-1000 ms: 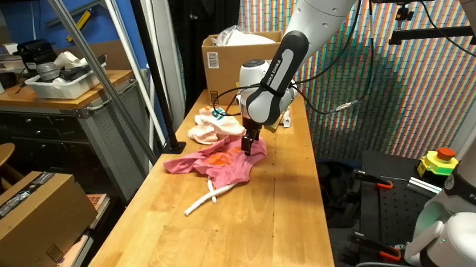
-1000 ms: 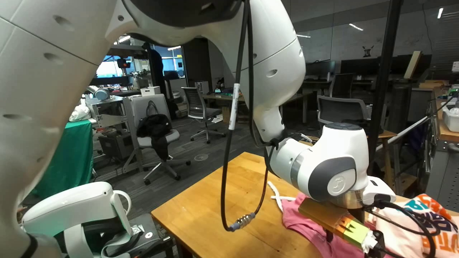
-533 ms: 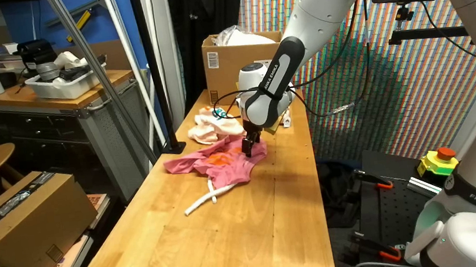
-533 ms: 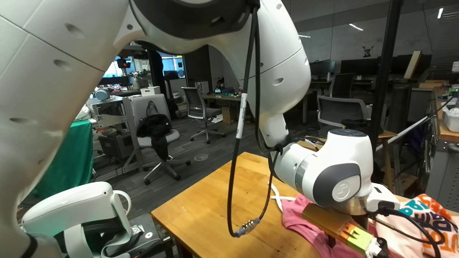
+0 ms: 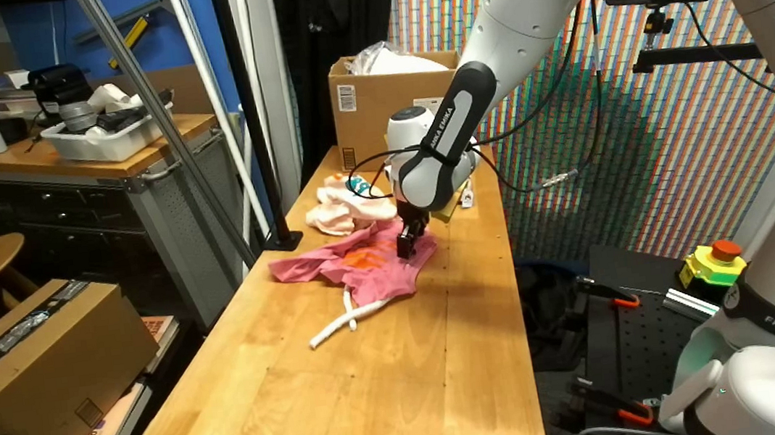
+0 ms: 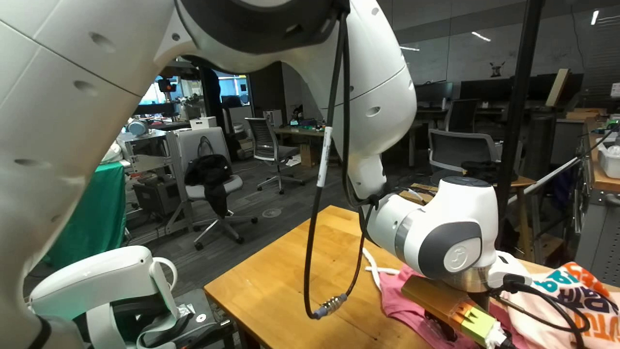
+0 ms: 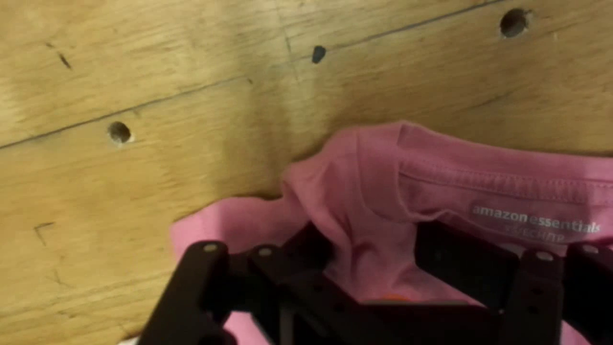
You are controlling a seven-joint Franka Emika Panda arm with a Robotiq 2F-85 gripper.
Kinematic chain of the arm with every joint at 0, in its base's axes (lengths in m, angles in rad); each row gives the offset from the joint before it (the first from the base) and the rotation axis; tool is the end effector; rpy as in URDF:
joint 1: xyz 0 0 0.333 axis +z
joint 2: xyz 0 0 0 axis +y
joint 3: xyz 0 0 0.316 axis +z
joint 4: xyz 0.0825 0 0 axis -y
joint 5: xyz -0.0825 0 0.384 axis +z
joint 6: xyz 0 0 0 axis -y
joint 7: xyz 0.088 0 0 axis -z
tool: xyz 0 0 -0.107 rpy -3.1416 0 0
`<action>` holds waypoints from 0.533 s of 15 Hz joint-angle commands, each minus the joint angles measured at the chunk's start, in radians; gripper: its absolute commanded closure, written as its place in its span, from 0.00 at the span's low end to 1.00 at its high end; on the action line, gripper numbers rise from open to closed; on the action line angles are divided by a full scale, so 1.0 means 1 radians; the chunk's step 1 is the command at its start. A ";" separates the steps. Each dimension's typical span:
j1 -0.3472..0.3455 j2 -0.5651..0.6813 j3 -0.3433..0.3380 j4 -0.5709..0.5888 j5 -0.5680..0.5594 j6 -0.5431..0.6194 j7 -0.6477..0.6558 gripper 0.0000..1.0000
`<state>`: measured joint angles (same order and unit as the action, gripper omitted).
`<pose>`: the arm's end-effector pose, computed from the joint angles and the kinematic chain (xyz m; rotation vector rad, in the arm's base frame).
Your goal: Move the radish and peach t-shirt to the right, move the pink t-shirt to the left, move the white rope backwards
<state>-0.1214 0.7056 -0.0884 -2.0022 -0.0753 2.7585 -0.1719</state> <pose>0.5851 -0.1219 0.1052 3.0452 0.0819 0.0521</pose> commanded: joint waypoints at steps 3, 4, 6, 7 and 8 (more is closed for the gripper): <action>0.007 -0.031 0.017 -0.063 -0.005 0.021 0.021 0.94; 0.011 -0.048 0.019 -0.078 -0.006 0.025 0.022 0.99; 0.015 -0.095 0.020 -0.092 -0.009 0.002 0.017 1.00; 0.021 -0.117 0.022 -0.106 -0.010 0.001 0.020 1.00; 0.033 -0.138 0.016 -0.117 -0.017 0.000 0.026 1.00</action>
<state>-0.1099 0.6600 -0.0692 -2.0564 -0.0752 2.7629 -0.1689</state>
